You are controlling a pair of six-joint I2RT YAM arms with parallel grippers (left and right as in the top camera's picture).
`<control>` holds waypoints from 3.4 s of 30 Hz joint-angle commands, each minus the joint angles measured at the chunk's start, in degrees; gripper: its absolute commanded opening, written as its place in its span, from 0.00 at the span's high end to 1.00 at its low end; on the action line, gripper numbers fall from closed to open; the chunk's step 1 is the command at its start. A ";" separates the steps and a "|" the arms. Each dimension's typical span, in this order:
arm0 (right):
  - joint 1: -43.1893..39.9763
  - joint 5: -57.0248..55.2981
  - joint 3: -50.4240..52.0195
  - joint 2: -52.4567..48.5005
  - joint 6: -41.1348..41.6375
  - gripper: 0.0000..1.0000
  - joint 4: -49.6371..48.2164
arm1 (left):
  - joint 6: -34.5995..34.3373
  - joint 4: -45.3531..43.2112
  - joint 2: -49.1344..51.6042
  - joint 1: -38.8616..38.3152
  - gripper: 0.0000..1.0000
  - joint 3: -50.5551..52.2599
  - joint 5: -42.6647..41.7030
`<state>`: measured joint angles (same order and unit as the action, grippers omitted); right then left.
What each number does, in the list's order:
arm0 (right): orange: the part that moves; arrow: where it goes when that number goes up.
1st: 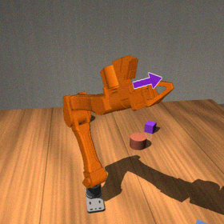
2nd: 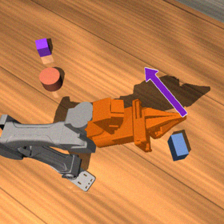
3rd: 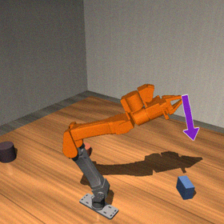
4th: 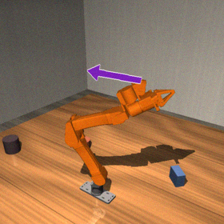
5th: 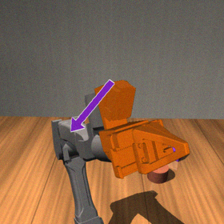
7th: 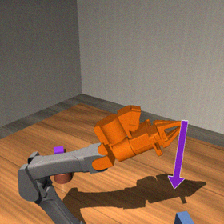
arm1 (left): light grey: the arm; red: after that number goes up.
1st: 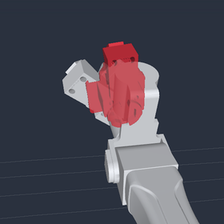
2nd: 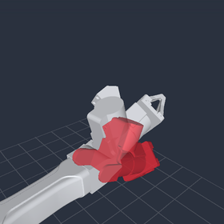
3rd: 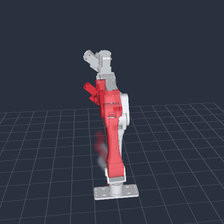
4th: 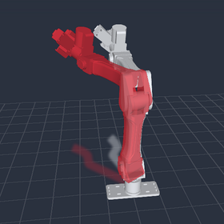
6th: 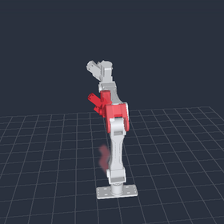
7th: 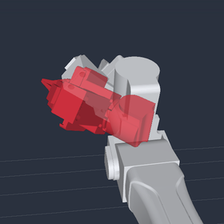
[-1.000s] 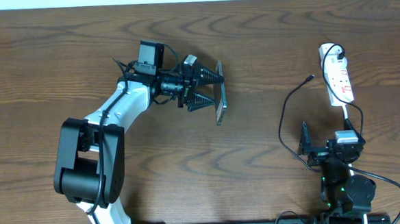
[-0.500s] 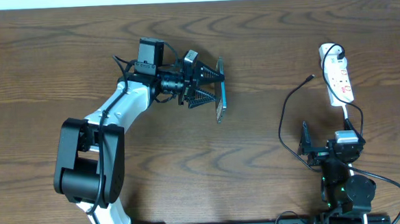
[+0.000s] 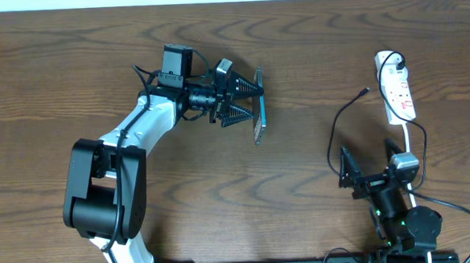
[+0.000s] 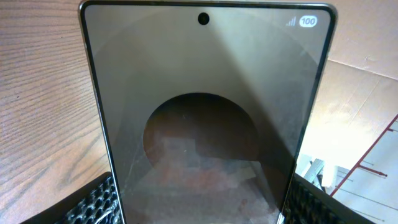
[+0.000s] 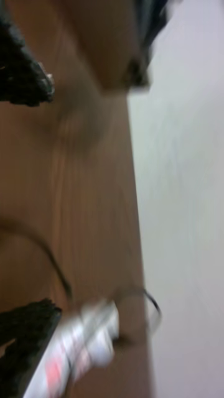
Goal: Plug charger to phone and switch on socket
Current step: 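Reach the right gripper to the phone and grasp its side edge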
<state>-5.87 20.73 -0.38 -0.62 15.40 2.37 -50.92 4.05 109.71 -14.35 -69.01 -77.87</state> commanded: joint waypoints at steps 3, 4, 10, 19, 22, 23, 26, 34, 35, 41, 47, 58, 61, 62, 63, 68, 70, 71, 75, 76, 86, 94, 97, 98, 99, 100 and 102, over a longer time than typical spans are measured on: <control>0.31 10.93 0.09 0.24 22.88 0.01 0.20 | 1.09 -0.31 -1.84 0.20 0.43 0.04 -2.08; 0.31 10.91 0.09 0.24 22.86 0.01 0.17 | 1.09 -0.31 -1.84 0.20 0.43 0.04 -2.08; 0.31 7.04 0.07 0.24 23.78 0.01 -0.04 | 0.87 -0.31 -1.84 0.20 0.43 0.04 -2.10; 0.33 8.33 -3.72 -3.26 13.09 0.01 7.02 | 0.85 -0.31 -1.84 0.20 0.43 0.04 -2.08; 0.35 5.25 -9.75 -6.75 5.62 0.01 16.33 | 0.87 -0.31 -1.84 0.20 0.43 0.04 -2.08; 0.35 3.96 -12.09 -8.17 3.30 0.01 19.32 | 0.85 -0.31 -1.84 0.20 0.43 0.04 -2.08; 0.35 0.17 -19.32 -13.07 -1.68 0.01 27.47 | -1.53 -0.31 -1.84 0.20 0.43 0.04 -2.05; 0.35 -2.67 -32.48 -26.36 -2.47 0.01 39.47 | -11.47 -0.33 -1.84 0.20 0.43 0.04 -2.08; 0.35 -2.64 -33.24 -27.61 -1.53 0.01 39.98 | -12.04 -0.31 -1.84 0.20 0.43 0.04 -2.10; 0.35 1.46 -34.97 -31.98 6.56 0.01 40.61 | -15.45 -0.33 -1.84 0.20 0.43 0.04 -2.12; 0.35 11.23 -34.97 -32.28 7.56 0.01 37.99 | -15.43 -0.33 -1.84 0.20 0.43 0.04 -2.08; 1.20 11.06 -34.97 -32.37 0.15 0.01 27.65 | -15.37 -0.35 -1.84 0.20 0.43 0.04 -2.08; 3.34 10.73 -35.15 -32.89 0.20 0.01 24.50 | -15.37 -0.57 -1.84 0.20 0.43 0.04 -2.05; 4.46 10.71 -35.34 -33.35 0.20 0.01 23.69 | -15.34 -0.68 -1.84 0.20 0.43 0.04 -2.05; 5.79 10.69 -35.65 -33.97 0.20 0.01 23.04 | -15.34 -0.81 -1.84 0.20 0.43 0.04 -2.05; 15.50 6.36 -38.73 -39.30 0.44 0.02 21.90 | -15.39 -2.03 -1.84 0.20 0.43 0.04 -2.05; 21.14 1.66 -41.00 -42.38 1.46 0.02 22.21 | -15.37 -2.03 -1.84 0.20 0.43 0.04 -2.08; 23.80 -1.38 -42.25 -43.87 2.73 0.02 22.40 | -15.39 -2.03 -1.84 0.20 0.43 0.04 -2.08; 33.53 -15.19 -48.35 -48.92 7.32 0.01 25.11 | -15.39 -2.03 -1.84 0.20 0.43 0.04 -2.08; 36.11 -19.17 -49.86 -50.10 8.52 0.01 25.77 | -15.37 -2.03 -1.84 0.20 0.43 0.04 -2.08; 54.62 -50.01 -51.89 -62.07 24.06 0.03 21.68 | -15.37 -2.03 -1.81 0.20 0.43 0.04 -2.05; 58.14 -56.68 -51.91 -71.10 29.79 0.10 14.95 | -15.37 -2.03 -1.84 0.20 0.43 0.04 -2.08; 58.16 -56.70 -51.91 -72.52 29.79 0.13 13.42 | -15.37 -2.03 -1.84 0.20 0.43 0.04 -2.08; 58.16 -56.72 -51.91 -72.76 29.79 0.16 13.09 | -15.37 -2.03 -1.84 0.20 0.43 0.04 -2.08; 58.14 -56.85 -51.91 -73.11 29.77 0.18 12.76 | -15.37 -2.03 -1.84 0.20 0.43 0.04 -2.05; 58.14 -56.85 -51.91 -73.46 29.77 0.22 12.55 | -15.37 -2.03 -1.84 0.20 0.43 0.04 -2.05; 58.16 -56.81 -51.91 -74.51 29.79 0.30 12.35 | -15.37 -2.03 -1.84 0.20 0.43 0.04 -2.05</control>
<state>51.96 -33.56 -51.59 -73.73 44.05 14.98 -66.04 2.46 109.71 -14.35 -69.01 -77.87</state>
